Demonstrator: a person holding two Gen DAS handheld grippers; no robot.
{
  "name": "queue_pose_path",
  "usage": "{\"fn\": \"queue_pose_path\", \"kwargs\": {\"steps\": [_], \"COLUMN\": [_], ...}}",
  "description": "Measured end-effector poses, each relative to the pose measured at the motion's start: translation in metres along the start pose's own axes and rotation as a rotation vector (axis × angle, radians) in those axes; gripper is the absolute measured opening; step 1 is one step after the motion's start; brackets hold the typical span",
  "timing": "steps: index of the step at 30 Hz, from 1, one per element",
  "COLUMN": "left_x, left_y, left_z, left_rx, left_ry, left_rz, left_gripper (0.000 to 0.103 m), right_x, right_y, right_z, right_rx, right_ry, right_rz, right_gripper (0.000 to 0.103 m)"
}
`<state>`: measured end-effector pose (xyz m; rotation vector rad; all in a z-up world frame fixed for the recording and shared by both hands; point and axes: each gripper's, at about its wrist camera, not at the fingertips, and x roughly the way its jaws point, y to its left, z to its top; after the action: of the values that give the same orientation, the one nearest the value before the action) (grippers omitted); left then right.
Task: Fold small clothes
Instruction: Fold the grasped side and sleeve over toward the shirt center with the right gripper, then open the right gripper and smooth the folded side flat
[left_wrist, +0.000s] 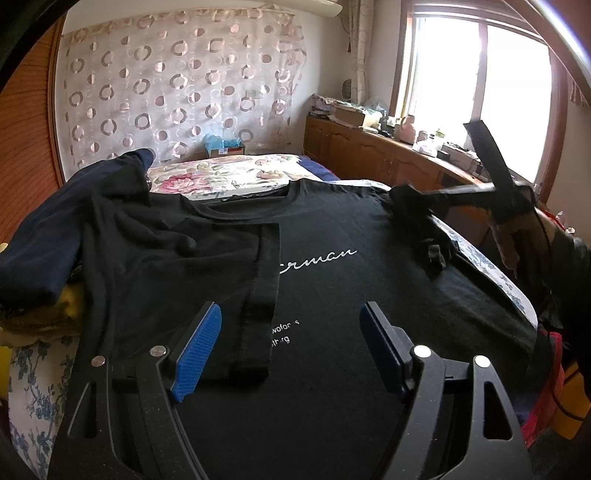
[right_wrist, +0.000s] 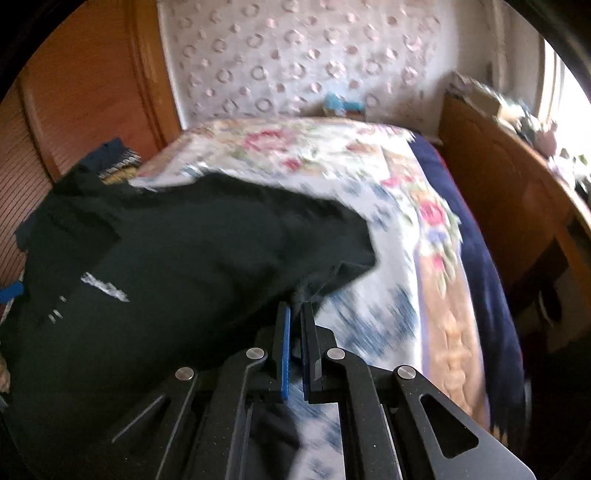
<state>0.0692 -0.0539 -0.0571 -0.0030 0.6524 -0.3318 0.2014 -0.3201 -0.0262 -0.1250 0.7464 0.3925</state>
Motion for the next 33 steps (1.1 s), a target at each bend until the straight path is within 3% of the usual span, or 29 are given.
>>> {"fn": "queue_pose_path", "kwargs": {"steps": [4, 10, 12, 13, 14, 15, 26, 33], "left_x": [-0.002, -0.005, -0.005, -0.005, -0.005, -0.005, -0.005, -0.005], "left_y": [0.003, 0.008, 0.01, 0.011, 0.011, 0.011, 0.011, 0.012], "left_z": [-0.001, -0.001, 0.0, 0.0, 0.0, 0.0, 0.0, 0.001], "left_rx": [-0.007, -0.021, -0.025, -0.026, -0.027, -0.028, -0.03, -0.031], "left_ry": [-0.002, -0.01, -0.01, -0.011, -0.012, -0.013, -0.01, -0.01], "left_rz": [0.002, 0.006, 0.007, 0.008, 0.007, 0.008, 0.005, 0.006], "left_gripper": [0.078, 0.078, 0.078, 0.078, 0.078, 0.078, 0.078, 0.078], "right_x": [0.008, 0.027, 0.026, 0.024, 0.02, 0.017, 0.002, 0.006], "right_y": [0.037, 0.068, 0.069, 0.069, 0.067, 0.067, 0.074, 0.082], "right_z": [0.027, 0.052, 0.056, 0.054, 0.052, 0.05, -0.033, -0.058], "right_rx": [-0.064, -0.106, -0.1, -0.096, -0.093, -0.092, -0.147, -0.179], "right_ry": [-0.012, -0.02, -0.033, -0.038, -0.047, -0.055, 0.057, 0.105], "right_rz": [0.049, 0.047, 0.036, 0.038, 0.036, 0.028, 0.025, 0.025], "right_gripper": [0.004, 0.005, 0.009, 0.019, 0.03, 0.033, 0.033, 0.033]}}
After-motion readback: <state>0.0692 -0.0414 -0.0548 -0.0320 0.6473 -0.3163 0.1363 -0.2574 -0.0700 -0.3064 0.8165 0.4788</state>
